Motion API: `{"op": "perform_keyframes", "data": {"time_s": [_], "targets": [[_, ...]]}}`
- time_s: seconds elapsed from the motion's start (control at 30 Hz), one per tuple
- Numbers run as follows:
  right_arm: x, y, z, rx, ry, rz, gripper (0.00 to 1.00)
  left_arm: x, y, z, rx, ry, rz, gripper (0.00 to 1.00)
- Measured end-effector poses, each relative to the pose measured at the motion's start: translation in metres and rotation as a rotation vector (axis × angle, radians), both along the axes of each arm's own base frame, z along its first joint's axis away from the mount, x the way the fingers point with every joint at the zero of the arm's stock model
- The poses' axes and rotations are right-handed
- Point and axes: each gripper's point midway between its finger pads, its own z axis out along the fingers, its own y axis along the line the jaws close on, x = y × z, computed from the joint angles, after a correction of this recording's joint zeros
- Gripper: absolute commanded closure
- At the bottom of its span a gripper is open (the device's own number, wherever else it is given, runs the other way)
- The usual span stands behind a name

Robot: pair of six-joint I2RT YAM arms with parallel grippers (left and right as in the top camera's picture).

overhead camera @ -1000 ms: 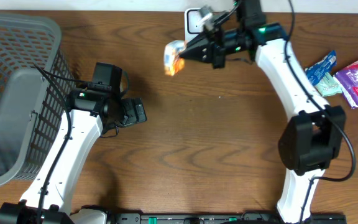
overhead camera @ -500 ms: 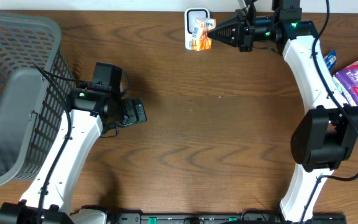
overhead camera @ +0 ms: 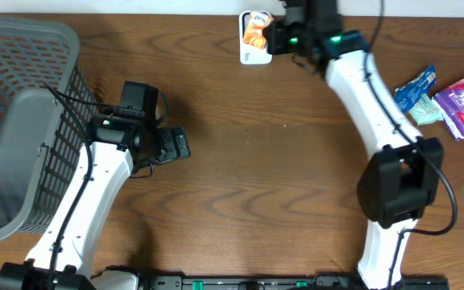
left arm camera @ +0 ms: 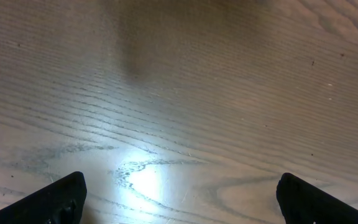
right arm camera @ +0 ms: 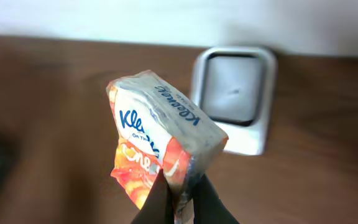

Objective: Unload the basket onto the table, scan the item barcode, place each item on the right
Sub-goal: 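Hold the tissue box barcode under the scanner with the right gripper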

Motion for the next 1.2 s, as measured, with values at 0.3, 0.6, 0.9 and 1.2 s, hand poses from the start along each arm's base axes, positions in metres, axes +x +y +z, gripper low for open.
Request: {"op": "perform_keyframes", "data": {"time_s": [0.3,0.6,0.9,1.2], "targets": [[0.033,-0.024,-0.002,-0.269,-0.099,-0.242,0.99,0.000,0.000,0.000,0.000,0.000,0.000,0.02],[0.060,-0.017,-0.078,-0.789,-0.139,-0.116,0.99,0.000,0.000,0.000,0.000,0.000,0.000,0.02],[0.055,-0.001,-0.070,-0.926,-0.194,-0.083,0.99,0.000,0.000,0.000,0.000,0.000,0.000,0.02],[0.042,-0.094,-0.033,-1.040,-0.032,-0.312,0.99,0.000,0.000,0.000,0.000,0.000,0.000,0.02]]}}
